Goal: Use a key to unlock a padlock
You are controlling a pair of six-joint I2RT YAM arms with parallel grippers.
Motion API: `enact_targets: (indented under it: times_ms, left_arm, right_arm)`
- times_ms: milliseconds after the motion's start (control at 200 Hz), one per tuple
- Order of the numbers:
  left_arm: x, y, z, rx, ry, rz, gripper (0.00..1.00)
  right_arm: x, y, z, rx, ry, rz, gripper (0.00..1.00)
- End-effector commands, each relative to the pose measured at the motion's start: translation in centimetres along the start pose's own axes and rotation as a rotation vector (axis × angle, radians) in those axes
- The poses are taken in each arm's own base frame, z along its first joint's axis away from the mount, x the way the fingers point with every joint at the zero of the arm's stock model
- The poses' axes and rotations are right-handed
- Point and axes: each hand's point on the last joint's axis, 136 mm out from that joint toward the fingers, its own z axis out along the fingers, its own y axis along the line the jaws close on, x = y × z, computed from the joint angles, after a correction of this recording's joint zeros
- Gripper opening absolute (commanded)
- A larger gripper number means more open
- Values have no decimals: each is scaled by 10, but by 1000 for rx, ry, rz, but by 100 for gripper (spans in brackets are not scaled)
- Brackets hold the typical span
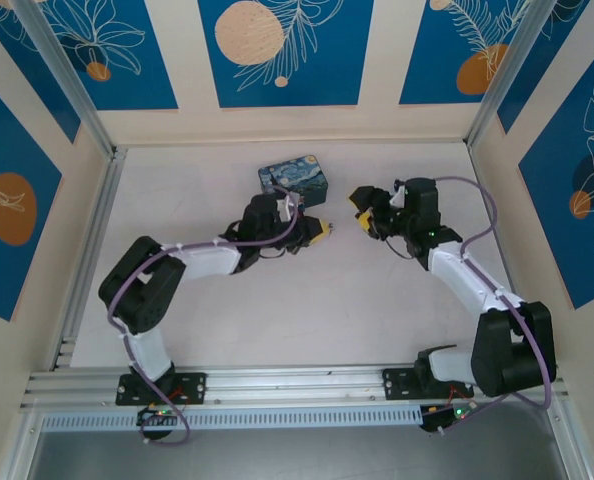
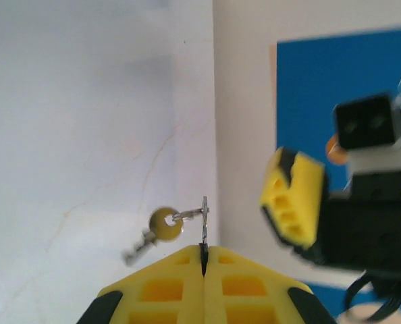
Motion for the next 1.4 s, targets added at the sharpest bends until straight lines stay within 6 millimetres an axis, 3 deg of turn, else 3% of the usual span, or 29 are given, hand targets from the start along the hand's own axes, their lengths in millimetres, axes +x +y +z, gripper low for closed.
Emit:
enact_targets:
  times_ms: [0, 150, 490, 710, 820, 1395]
  left_arm:
    - [17, -8, -24, -51, 189, 276, 0]
    - [6, -14, -35, 21, 254, 337, 0]
    - [-1, -32, -40, 123, 316, 363, 0]
    - [-3, -35, -37, 136, 317, 362, 0]
    - [-6, -35, -36, 137, 318, 362, 0]
    - [-18, -30, -33, 131, 304, 355, 0]
  right_arm:
    - [9, 24, 3, -118, 141, -192, 59]
    - [14, 37, 13, -239, 244, -266, 48]
    - [23, 38, 30, -385, 367, -285, 48]
    - [43, 35, 43, -404, 439, -285, 42]
    - [50, 34, 42, -415, 459, -288, 36]
    - [65, 20, 28, -414, 484, -284, 30]
